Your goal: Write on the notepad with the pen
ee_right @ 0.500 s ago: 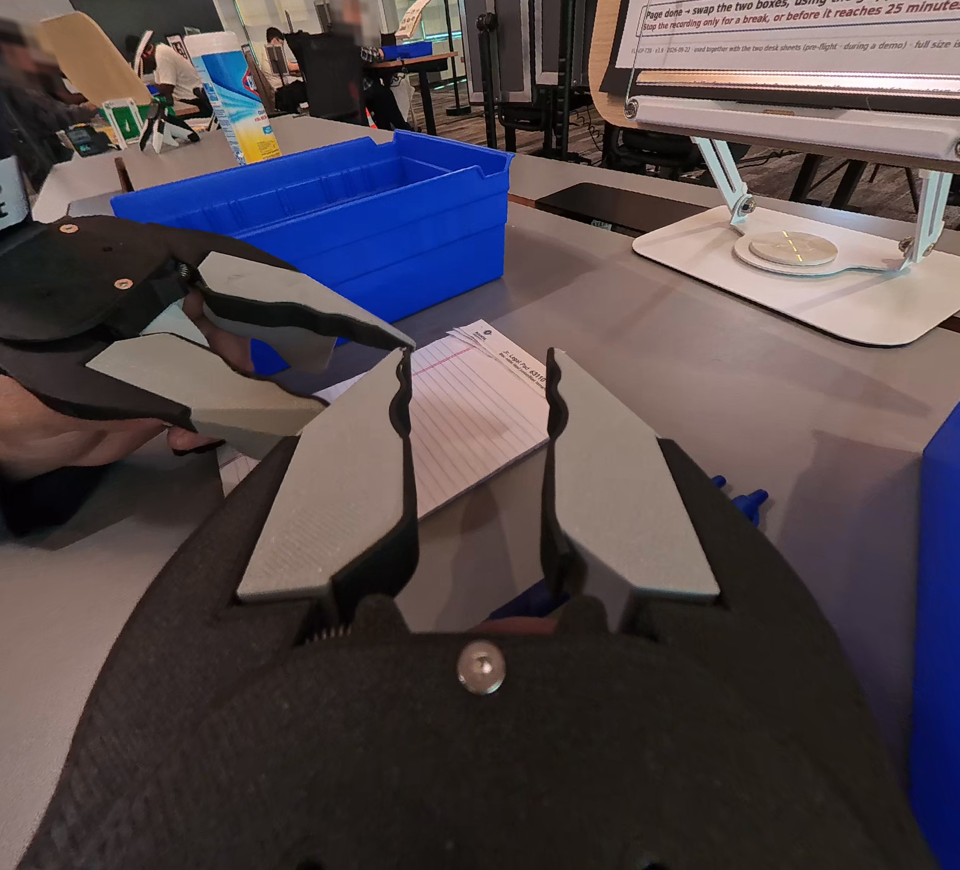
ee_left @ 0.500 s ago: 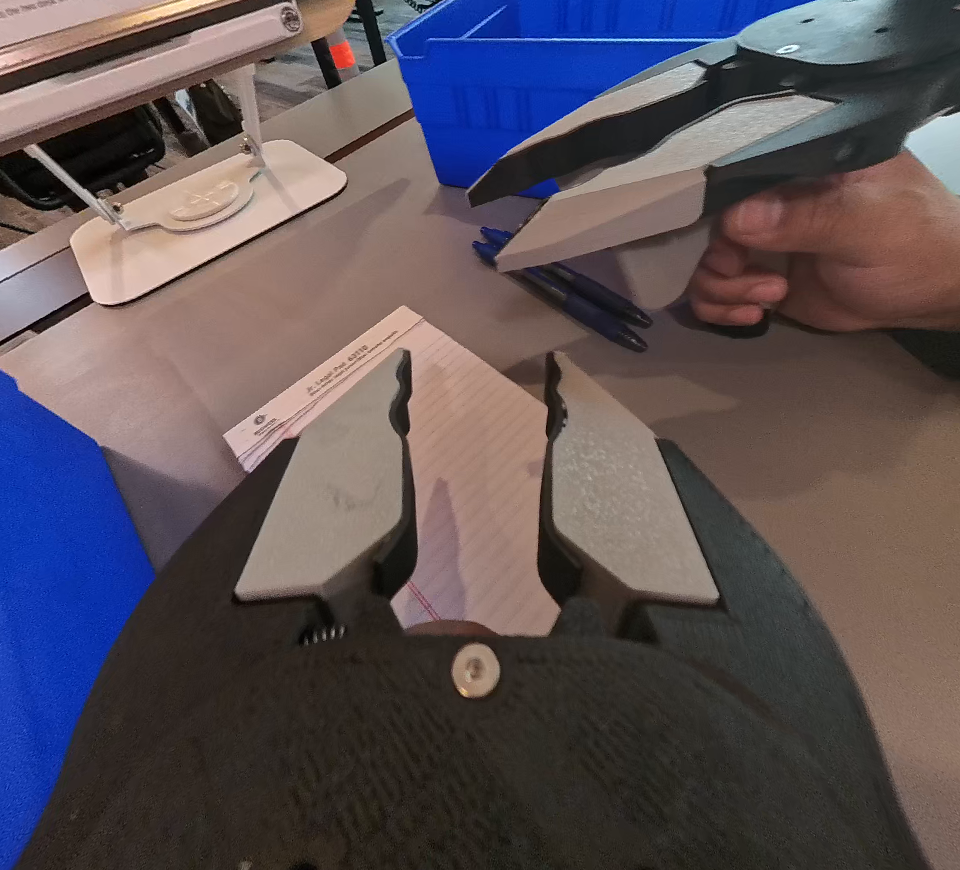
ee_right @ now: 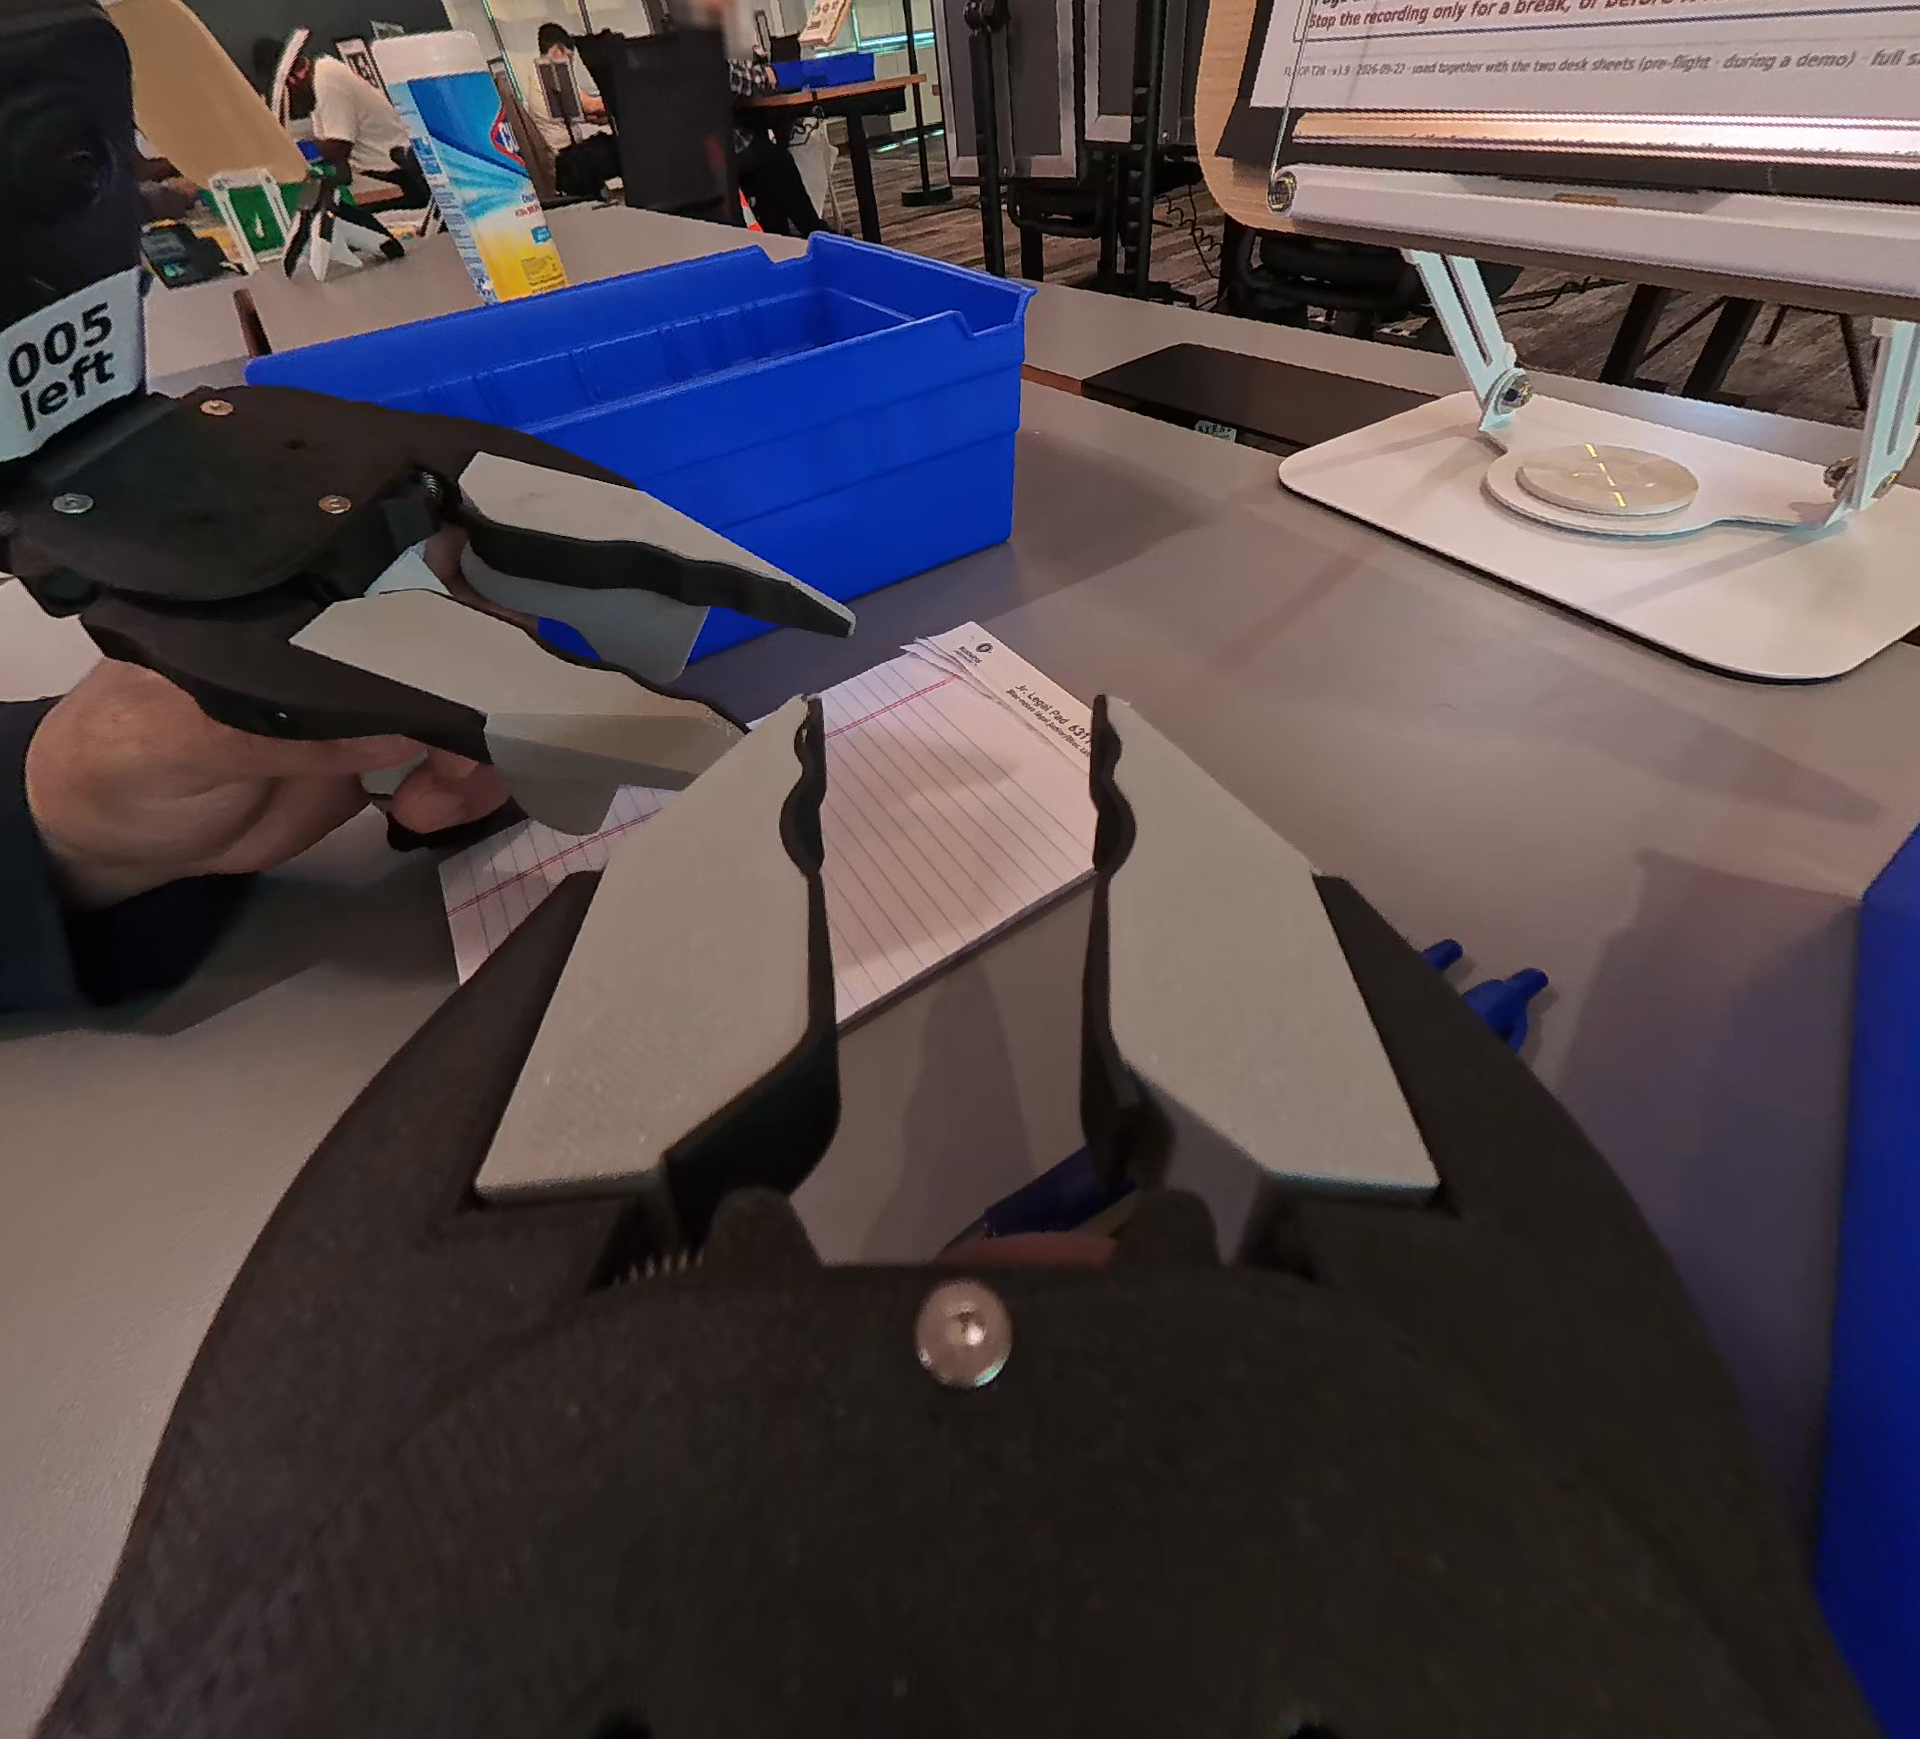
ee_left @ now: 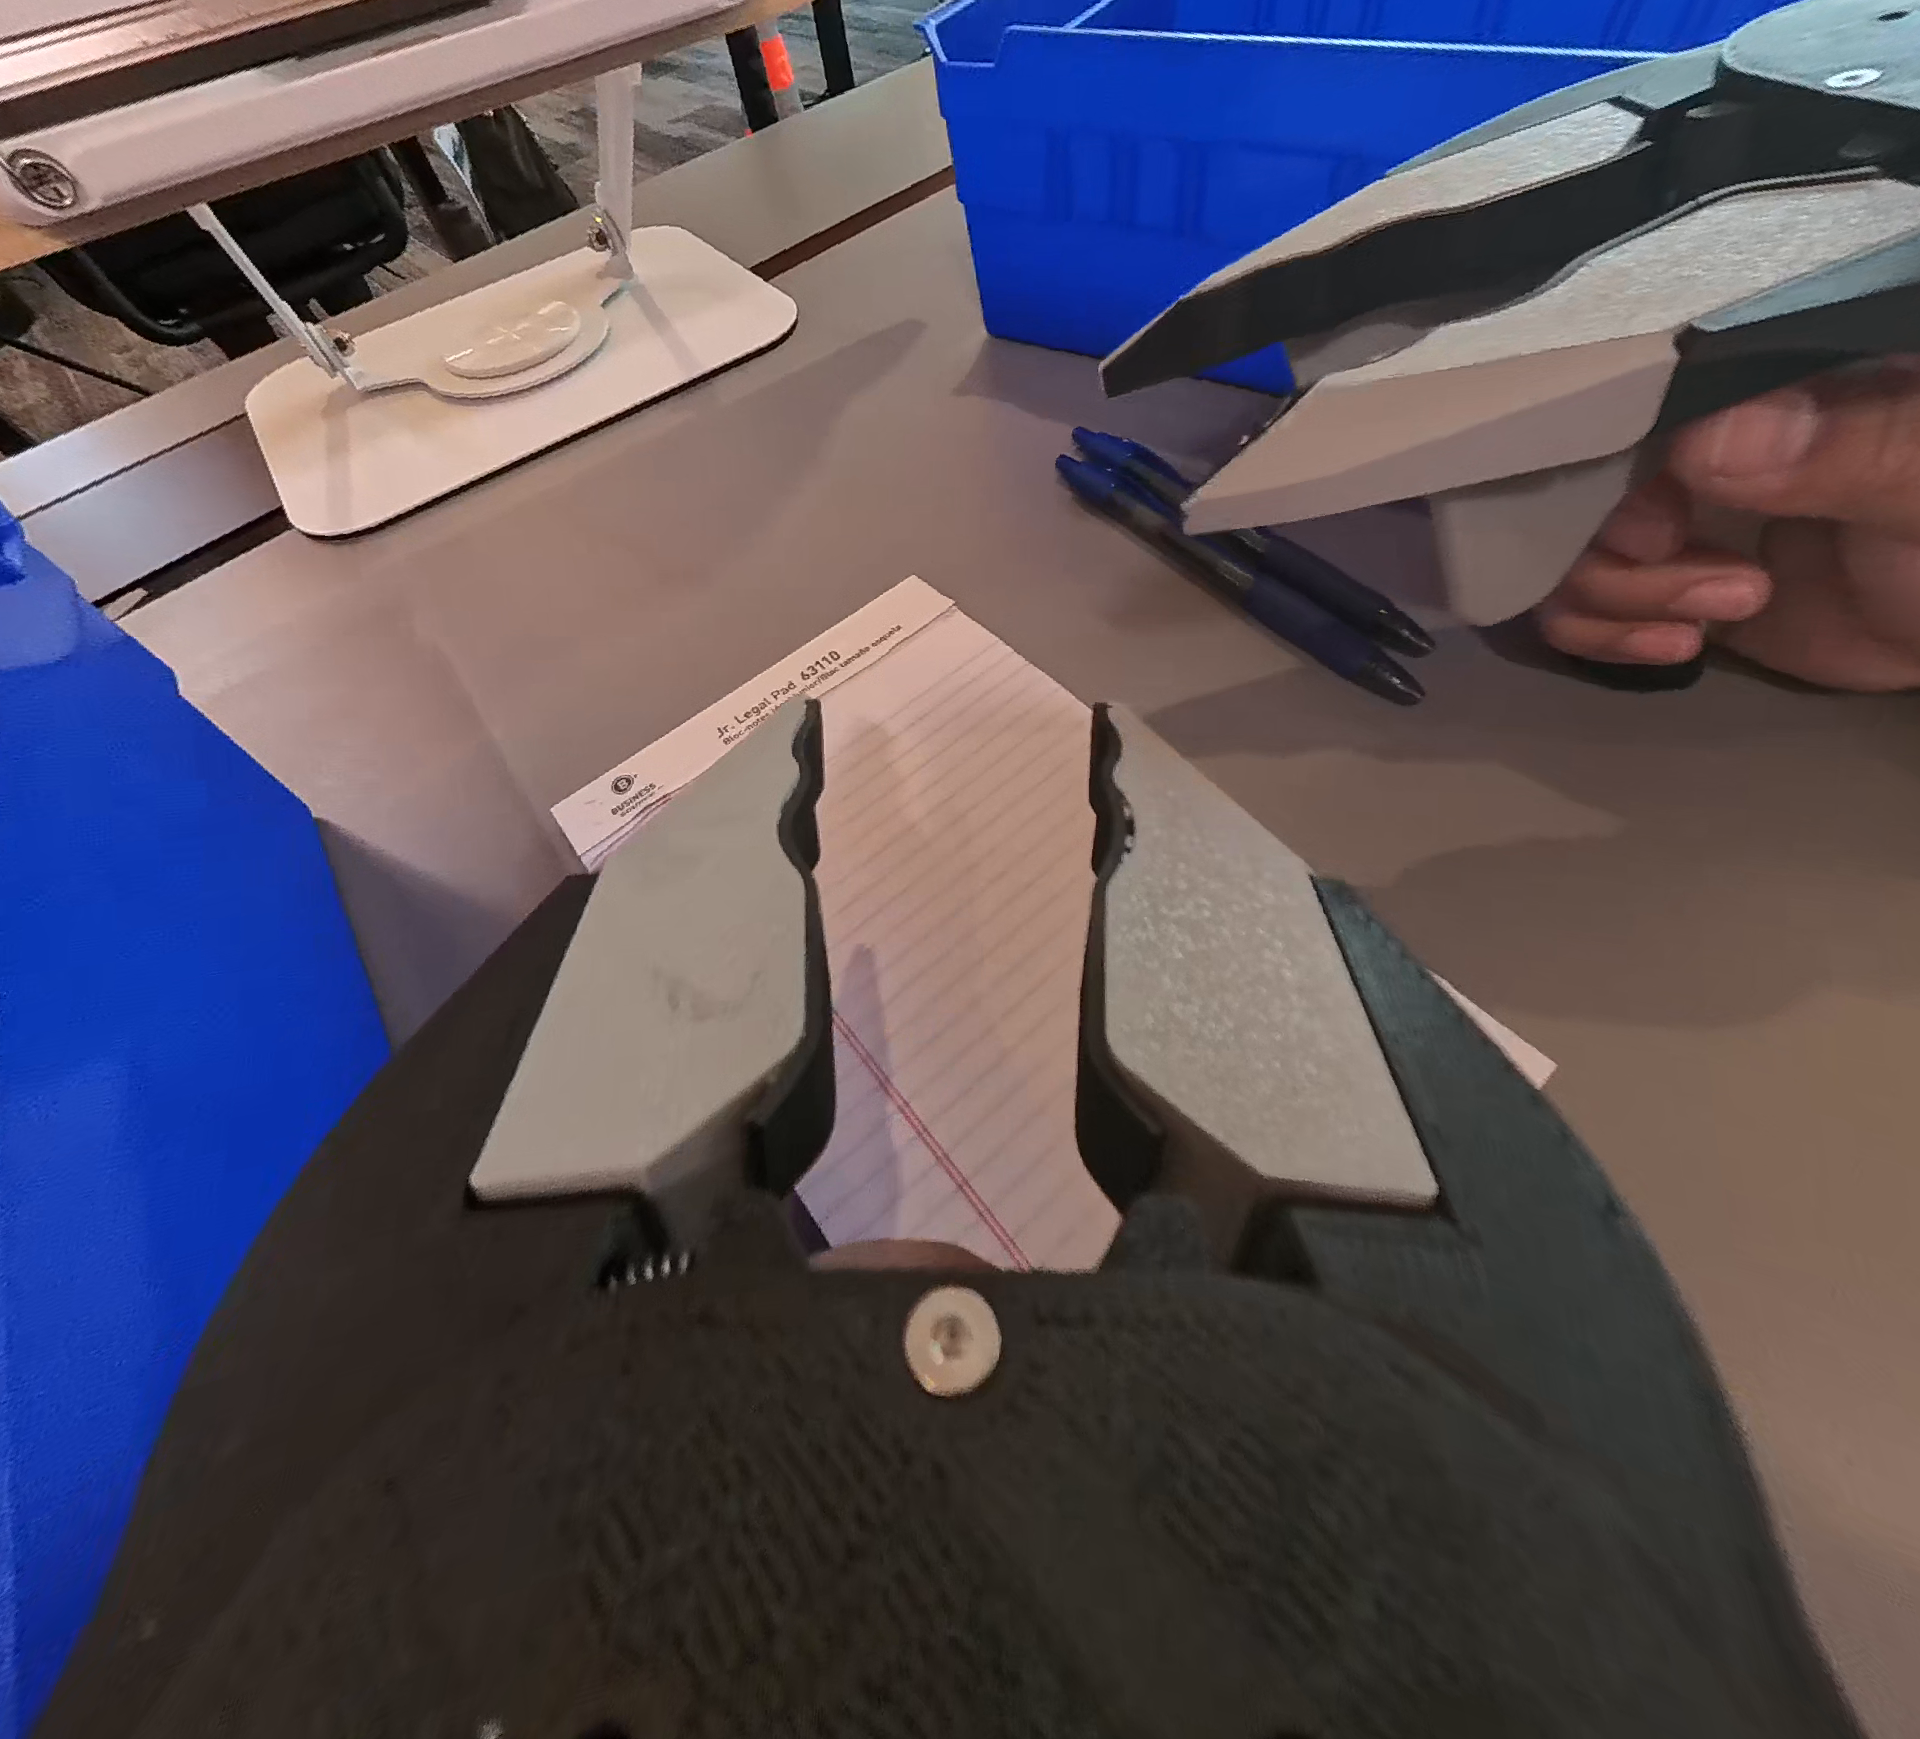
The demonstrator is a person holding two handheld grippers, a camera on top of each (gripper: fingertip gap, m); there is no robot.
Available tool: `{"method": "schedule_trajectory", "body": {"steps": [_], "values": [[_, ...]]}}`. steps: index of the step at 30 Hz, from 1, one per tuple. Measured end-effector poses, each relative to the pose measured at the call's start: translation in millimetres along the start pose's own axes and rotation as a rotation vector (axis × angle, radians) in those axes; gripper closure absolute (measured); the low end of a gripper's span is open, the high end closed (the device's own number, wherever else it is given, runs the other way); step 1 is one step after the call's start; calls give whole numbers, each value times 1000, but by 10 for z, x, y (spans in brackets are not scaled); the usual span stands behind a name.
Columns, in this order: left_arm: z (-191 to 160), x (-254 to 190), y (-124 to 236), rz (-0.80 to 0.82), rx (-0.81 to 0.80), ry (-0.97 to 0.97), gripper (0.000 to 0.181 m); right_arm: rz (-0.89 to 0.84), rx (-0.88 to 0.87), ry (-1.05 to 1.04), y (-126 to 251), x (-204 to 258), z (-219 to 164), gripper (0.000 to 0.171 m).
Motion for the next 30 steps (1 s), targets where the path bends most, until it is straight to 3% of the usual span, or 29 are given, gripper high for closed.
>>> {"method": "schedule_trajectory", "body": {"steps": [9,20,30], "values": [[10,-41,6,-1,1,-36,133,7,62,20,-28,22,-25,129],[-15,11,-3,3,37,1,131,-222,270,83,17,-125,-10,121],[-27,5,-13,-5,51,-2,131,-327,449,49,28,-298,-159,128]]}}
Point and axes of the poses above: each gripper's, where its closed fingertips meet, y back along the fingers, z out of its top, x = y × z across the jaws, the point moved 9 cm from there along y, back along the fingers
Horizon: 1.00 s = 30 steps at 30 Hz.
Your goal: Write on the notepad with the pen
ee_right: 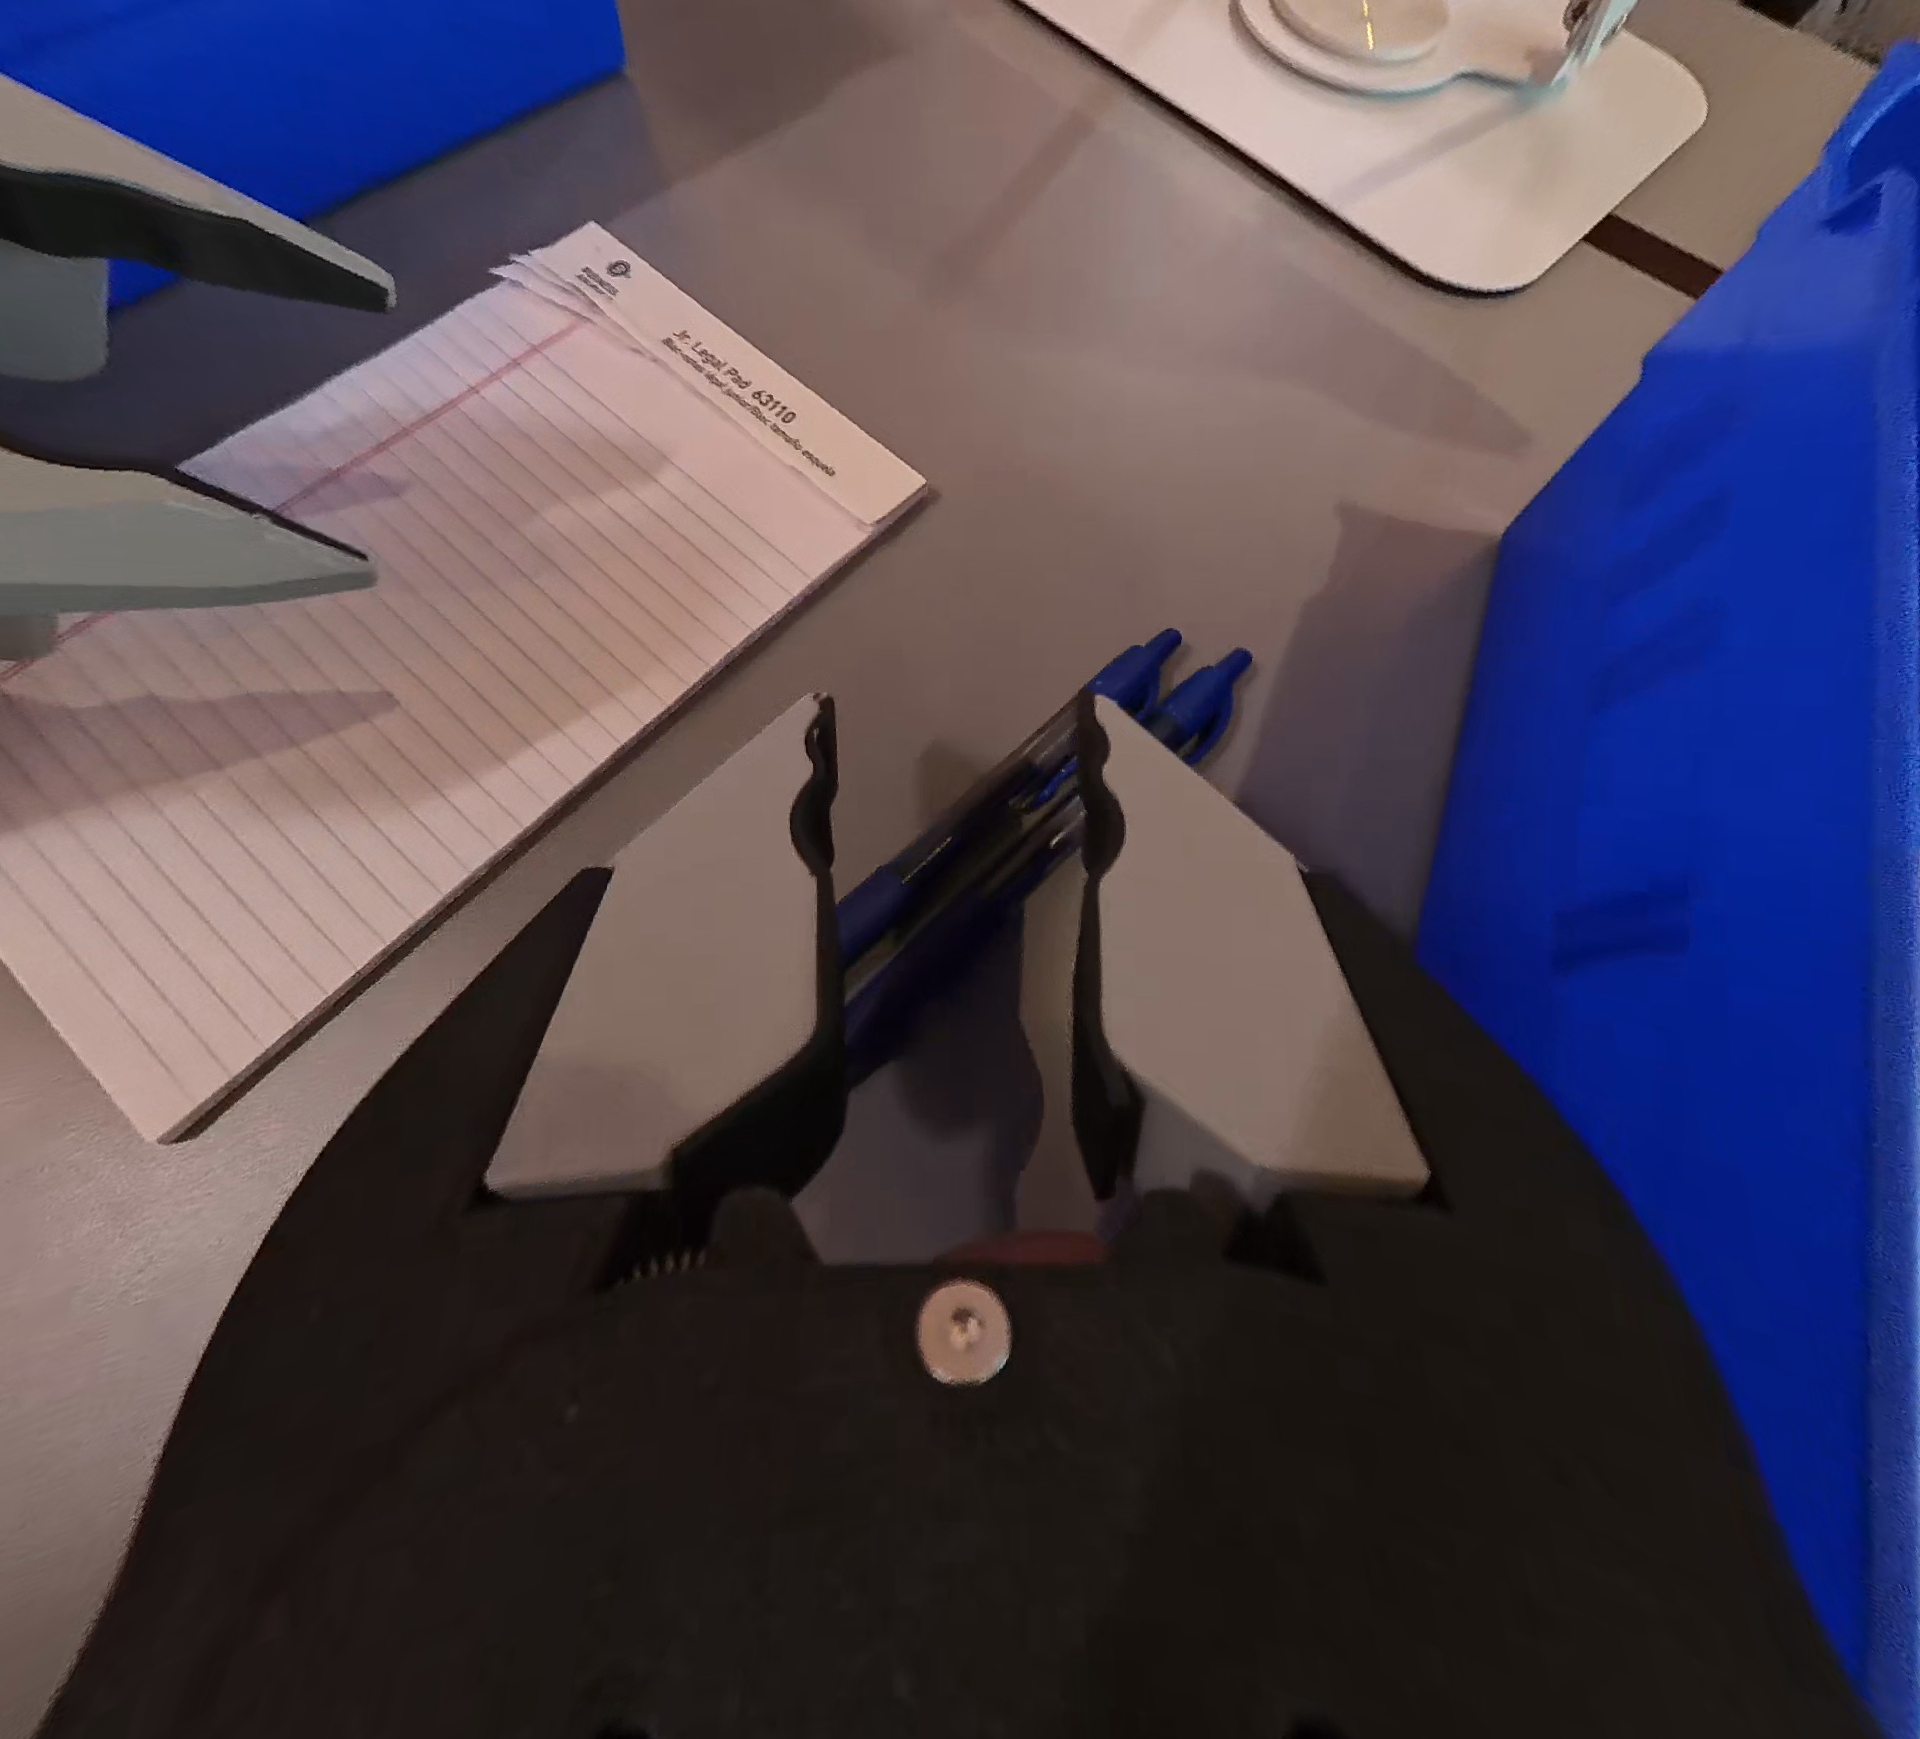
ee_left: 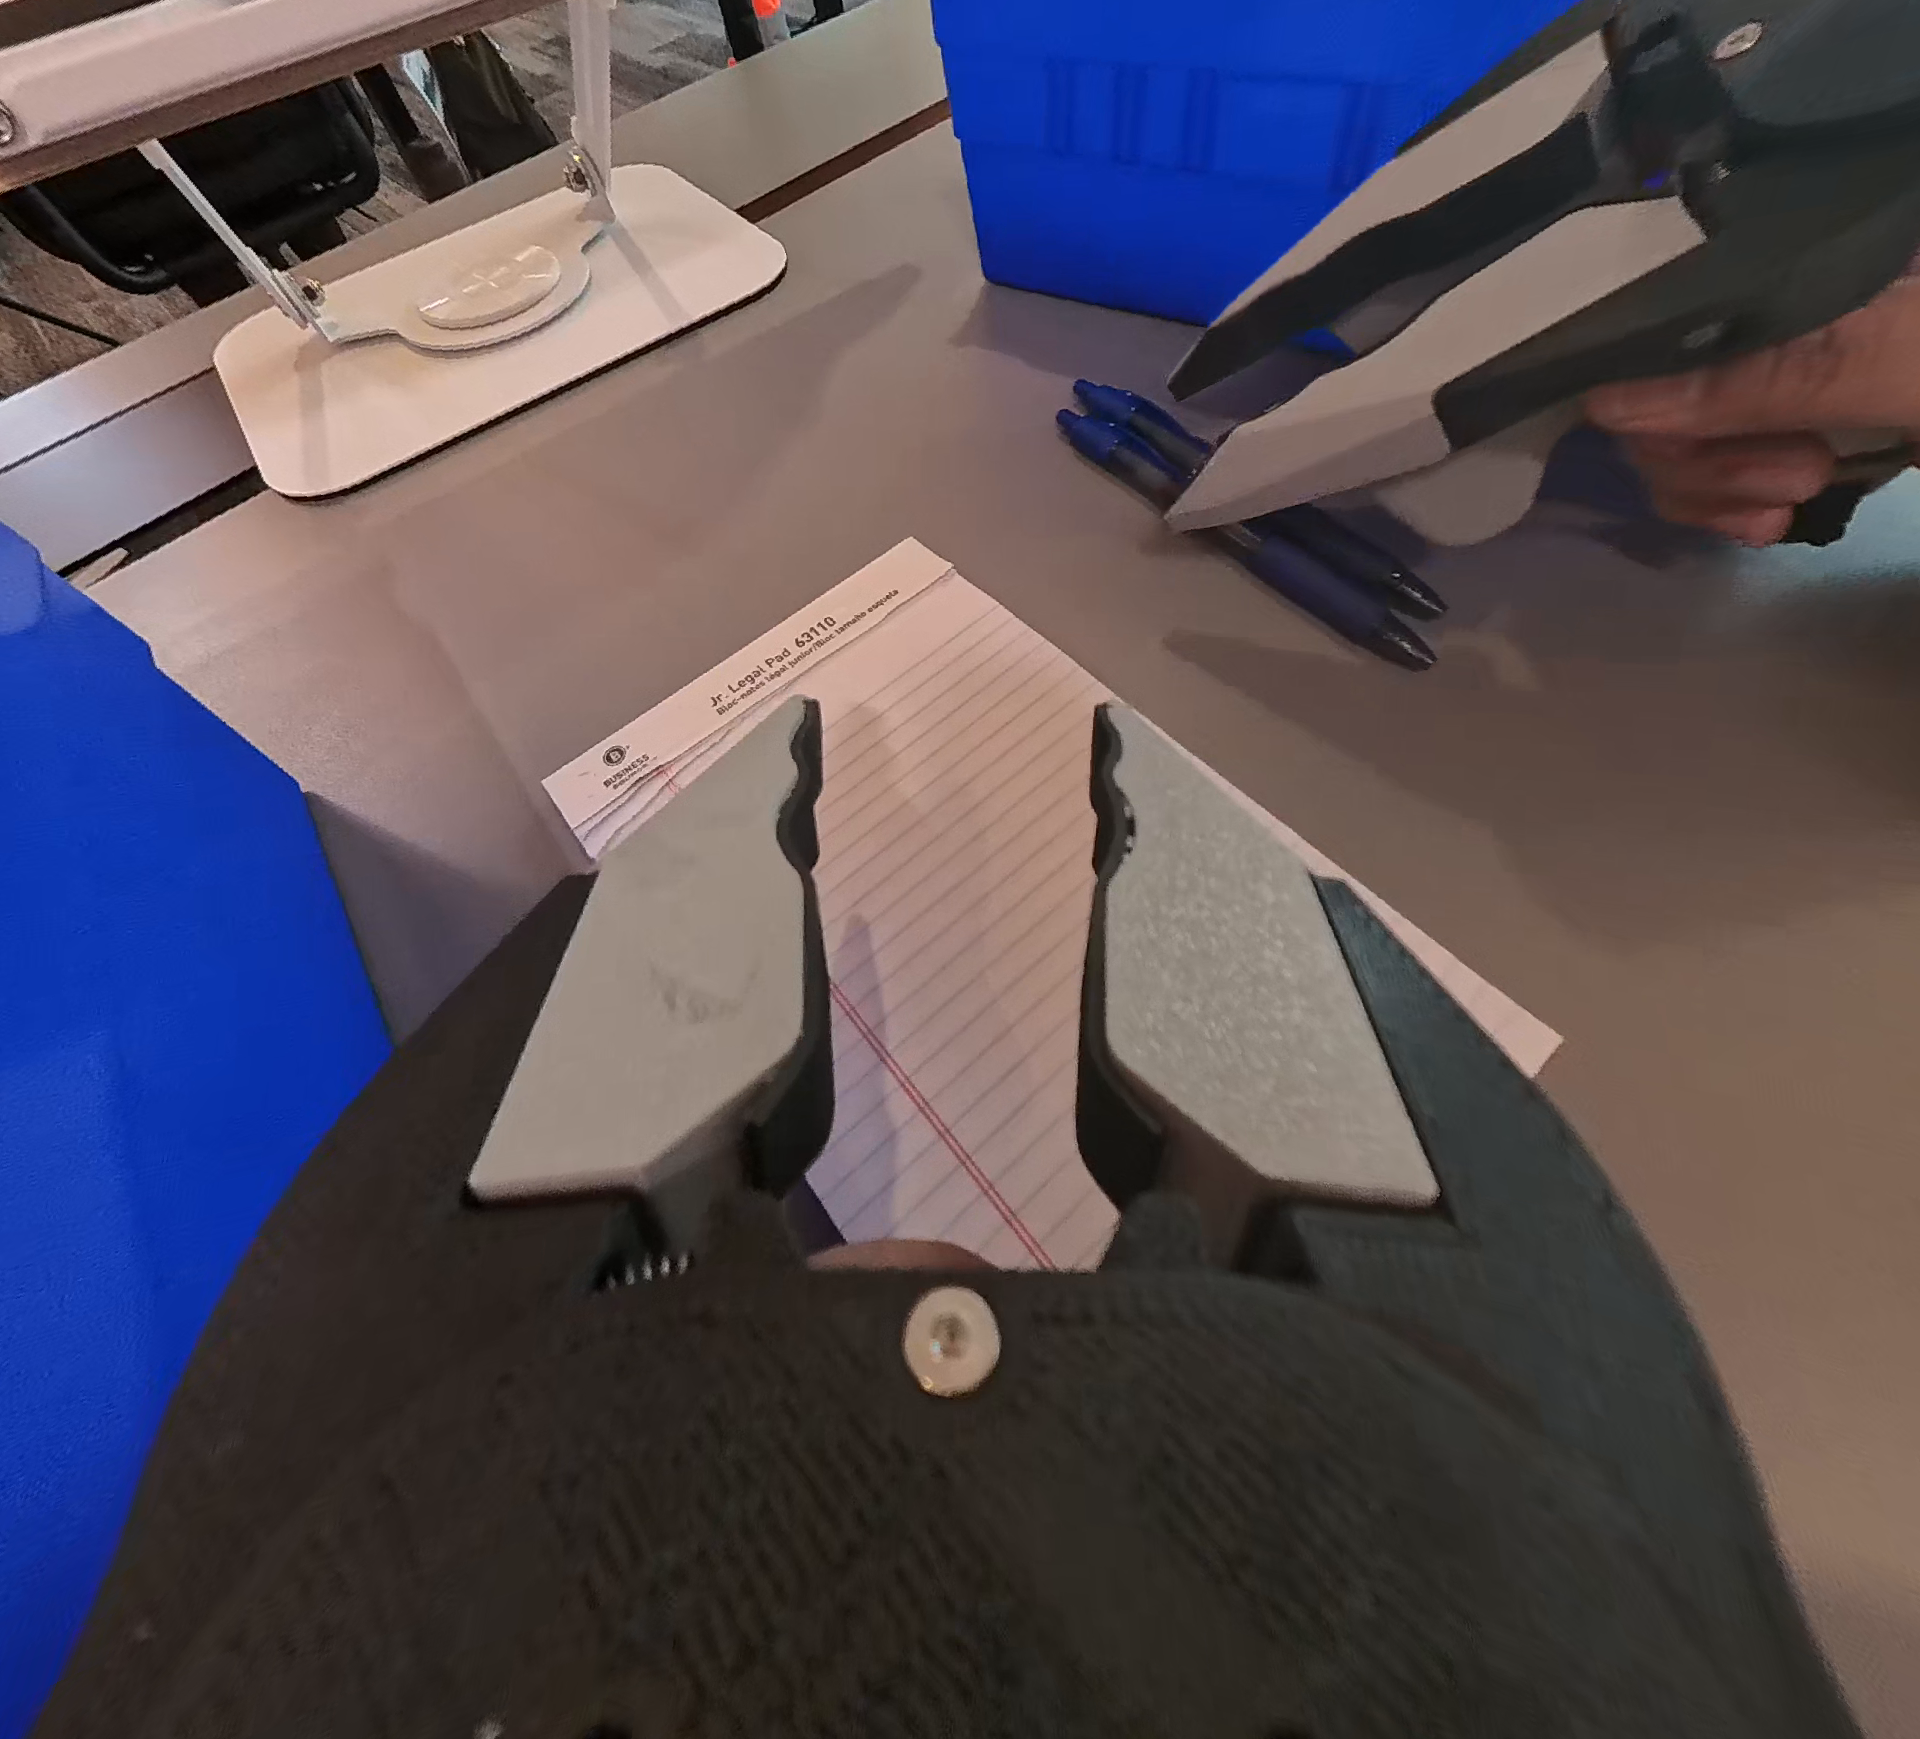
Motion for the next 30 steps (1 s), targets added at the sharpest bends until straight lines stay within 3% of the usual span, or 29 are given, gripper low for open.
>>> {"method": "schedule_trajectory", "body": {"steps": [20,30], "values": [[4,3,5,0,-1,0,131,-13,110,42,-54,-3,-126,127],[15,-20,7,-1,0,-19,131,5,133,85,-84,67,-164,137]]}}
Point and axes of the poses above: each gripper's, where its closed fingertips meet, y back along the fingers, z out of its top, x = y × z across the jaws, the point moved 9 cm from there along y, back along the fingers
